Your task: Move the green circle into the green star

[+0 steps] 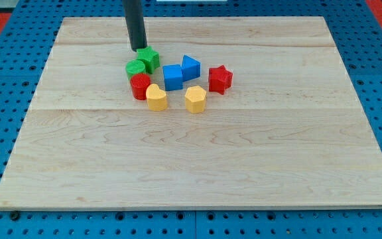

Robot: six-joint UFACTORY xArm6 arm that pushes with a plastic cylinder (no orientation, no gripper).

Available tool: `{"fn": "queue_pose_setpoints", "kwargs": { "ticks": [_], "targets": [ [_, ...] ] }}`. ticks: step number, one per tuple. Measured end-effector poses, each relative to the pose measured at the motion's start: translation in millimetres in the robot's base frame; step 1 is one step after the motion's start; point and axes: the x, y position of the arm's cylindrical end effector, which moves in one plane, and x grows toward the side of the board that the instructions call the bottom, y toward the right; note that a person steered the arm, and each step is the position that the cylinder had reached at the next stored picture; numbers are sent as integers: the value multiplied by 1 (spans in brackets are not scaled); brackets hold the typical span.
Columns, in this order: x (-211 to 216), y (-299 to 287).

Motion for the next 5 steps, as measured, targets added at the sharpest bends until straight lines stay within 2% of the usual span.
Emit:
{"fn": "queue_pose_setpoints", "kwargs": {
  "ticks": [1, 2, 3, 4, 5],
  "targets": [
    [24, 9],
    [20, 0],
    [14, -70],
    [60, -65],
    [92, -32]
  ]
}}
